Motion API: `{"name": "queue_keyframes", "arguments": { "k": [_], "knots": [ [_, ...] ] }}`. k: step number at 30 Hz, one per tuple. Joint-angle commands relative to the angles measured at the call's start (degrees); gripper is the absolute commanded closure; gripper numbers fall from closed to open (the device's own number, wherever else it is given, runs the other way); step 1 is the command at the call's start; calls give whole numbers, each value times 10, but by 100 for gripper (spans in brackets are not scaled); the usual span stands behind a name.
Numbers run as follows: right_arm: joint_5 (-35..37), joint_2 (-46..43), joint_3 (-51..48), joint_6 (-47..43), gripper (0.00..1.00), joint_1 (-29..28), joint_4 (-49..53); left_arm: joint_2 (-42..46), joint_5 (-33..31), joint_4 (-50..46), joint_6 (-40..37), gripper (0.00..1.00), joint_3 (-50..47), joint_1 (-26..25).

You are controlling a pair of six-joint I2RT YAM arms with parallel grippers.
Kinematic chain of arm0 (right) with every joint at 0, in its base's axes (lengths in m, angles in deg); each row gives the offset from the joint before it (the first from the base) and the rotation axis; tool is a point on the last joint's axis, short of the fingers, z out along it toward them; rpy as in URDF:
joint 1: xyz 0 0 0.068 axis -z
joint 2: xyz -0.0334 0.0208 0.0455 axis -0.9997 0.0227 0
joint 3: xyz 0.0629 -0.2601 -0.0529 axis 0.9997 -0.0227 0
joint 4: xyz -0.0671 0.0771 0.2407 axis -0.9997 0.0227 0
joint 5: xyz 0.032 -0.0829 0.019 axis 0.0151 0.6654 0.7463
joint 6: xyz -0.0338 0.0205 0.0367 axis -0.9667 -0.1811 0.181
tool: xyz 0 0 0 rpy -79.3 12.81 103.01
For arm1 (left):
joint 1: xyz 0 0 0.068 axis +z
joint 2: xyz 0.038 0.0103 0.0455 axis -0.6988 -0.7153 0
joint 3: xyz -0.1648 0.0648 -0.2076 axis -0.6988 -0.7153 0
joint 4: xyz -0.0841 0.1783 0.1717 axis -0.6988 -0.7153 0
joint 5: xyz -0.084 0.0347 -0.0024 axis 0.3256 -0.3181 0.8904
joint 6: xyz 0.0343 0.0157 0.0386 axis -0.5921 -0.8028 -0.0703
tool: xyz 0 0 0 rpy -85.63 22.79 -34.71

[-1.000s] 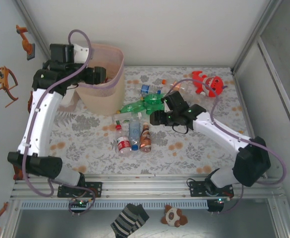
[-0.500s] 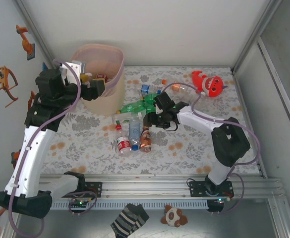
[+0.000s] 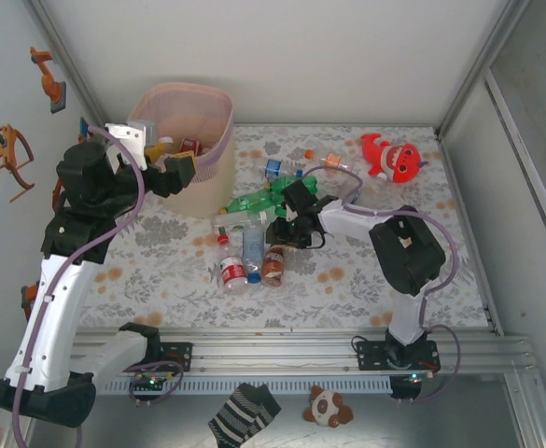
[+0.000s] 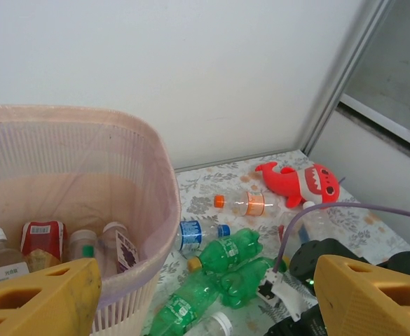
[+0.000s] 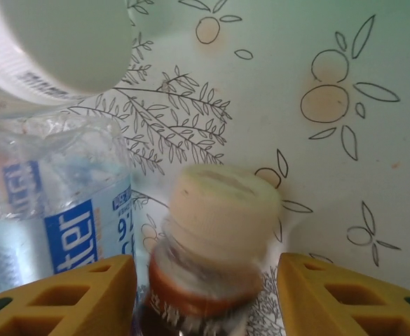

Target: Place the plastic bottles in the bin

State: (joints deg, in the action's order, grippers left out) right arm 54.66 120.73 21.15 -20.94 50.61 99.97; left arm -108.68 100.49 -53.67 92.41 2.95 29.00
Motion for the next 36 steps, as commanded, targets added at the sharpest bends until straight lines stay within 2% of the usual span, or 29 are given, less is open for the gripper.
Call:
{"name": "queue_keyframes", "arguments": {
  "k": [1, 23, 36],
  "knots": [
    [-6, 10, 22, 10, 46, -4, -7, 6, 10, 21, 9, 21, -3, 0],
    [19, 14, 11, 11, 57, -4, 1, 7, 14, 25, 15, 21, -4, 0],
    [63, -58, -17, 7, 65, -4, -15, 3, 43, 54, 29, 21, -17, 0]
  ]
}}
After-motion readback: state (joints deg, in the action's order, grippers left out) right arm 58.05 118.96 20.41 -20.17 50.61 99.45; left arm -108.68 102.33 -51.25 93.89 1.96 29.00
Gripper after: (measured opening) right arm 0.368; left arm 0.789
